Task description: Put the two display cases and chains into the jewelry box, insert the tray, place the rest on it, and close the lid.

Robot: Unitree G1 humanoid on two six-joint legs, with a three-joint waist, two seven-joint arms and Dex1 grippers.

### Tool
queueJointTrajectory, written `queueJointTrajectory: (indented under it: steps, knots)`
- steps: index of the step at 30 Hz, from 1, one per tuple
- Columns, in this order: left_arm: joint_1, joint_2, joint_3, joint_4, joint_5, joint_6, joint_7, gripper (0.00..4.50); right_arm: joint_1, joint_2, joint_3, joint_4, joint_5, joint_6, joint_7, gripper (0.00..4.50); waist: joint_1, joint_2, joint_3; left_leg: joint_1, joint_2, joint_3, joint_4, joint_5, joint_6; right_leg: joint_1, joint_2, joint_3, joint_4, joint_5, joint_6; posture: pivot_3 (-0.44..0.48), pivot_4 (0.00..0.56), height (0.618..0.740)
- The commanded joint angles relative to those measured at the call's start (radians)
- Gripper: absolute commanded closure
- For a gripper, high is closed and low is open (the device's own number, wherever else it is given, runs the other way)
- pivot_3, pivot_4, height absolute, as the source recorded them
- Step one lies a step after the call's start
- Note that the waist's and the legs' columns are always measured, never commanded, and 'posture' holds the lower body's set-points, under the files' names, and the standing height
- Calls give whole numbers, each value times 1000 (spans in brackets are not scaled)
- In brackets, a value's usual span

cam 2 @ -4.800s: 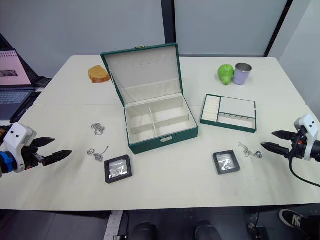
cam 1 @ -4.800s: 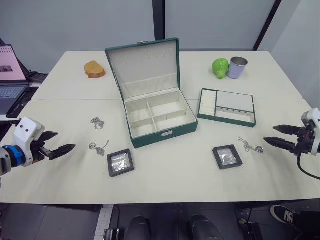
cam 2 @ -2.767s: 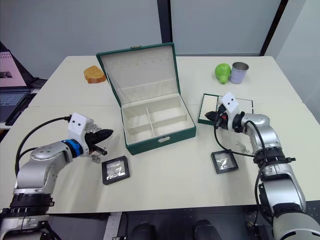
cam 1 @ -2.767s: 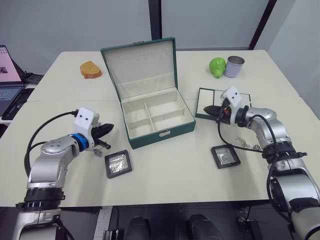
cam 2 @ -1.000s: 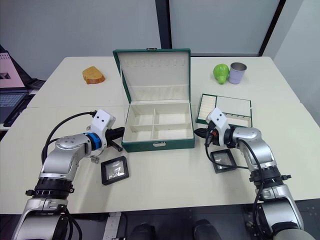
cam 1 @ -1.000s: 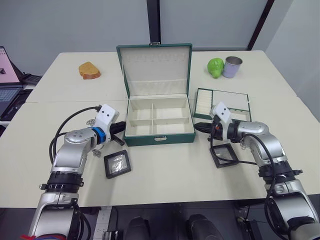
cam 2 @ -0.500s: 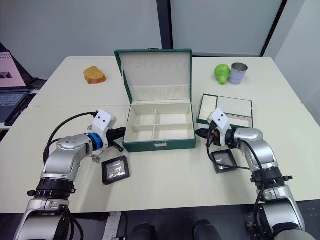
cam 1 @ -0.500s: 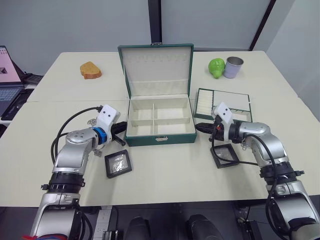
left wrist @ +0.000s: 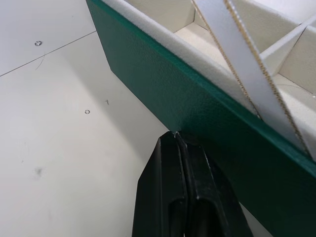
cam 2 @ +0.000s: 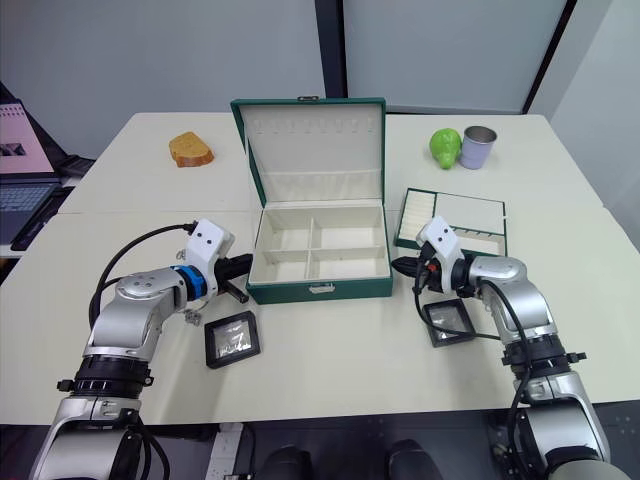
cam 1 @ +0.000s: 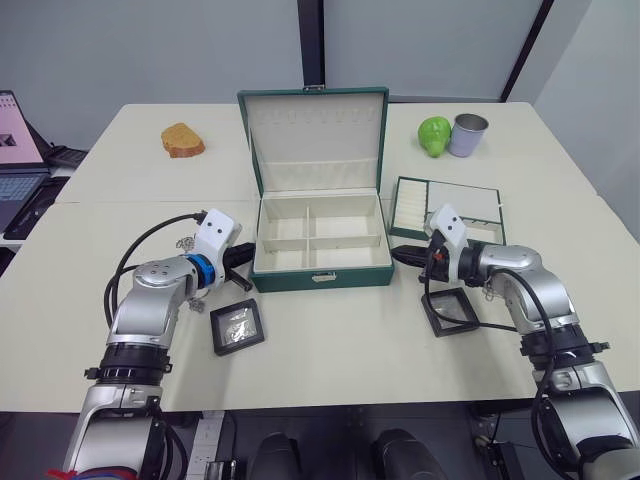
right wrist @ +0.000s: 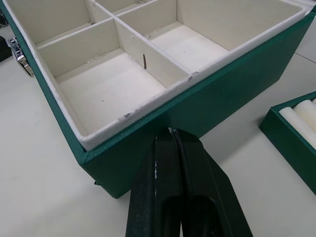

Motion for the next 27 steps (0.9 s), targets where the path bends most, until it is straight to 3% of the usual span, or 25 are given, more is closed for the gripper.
queueJointTrajectory:
  steps: [1,15,24,26,27]
  knots:
    - [-28,-16,-24,-13,-16,-32,-31,4500,-12,16,7,-22,27,-21,1,4483,0,0,0,0,0,0,0,0,0,0,0,0,0,0,0,0,150,740]
    - [-3,38,44,-16,-42,-41,-29,4500,-12,-26,-69,37,63,-65,2,4483,2,0,0,0,0,-2,0,0,0,1,0,-2,-1,0,0,0,150,740]
    - [44,115,146,-79,-136,10,-61,4500,61,-109,-177,-55,207,-27,70,4483,2,0,0,-1,0,-3,-1,0,0,1,0,-3,-2,0,0,0,150,740]
    - [82,164,200,-109,-187,42,-103,4127,105,-170,-215,-68,232,-15,101,4500,6,0,0,-1,0,-3,-1,0,0,1,0,-3,-2,0,0,0,150,740]
    - [104,191,226,-118,-207,53,-125,3895,131,-205,-233,-66,239,-16,120,4053,7,0,0,-1,0,-3,-1,0,0,1,0,-3,-2,0,0,0,150,740]
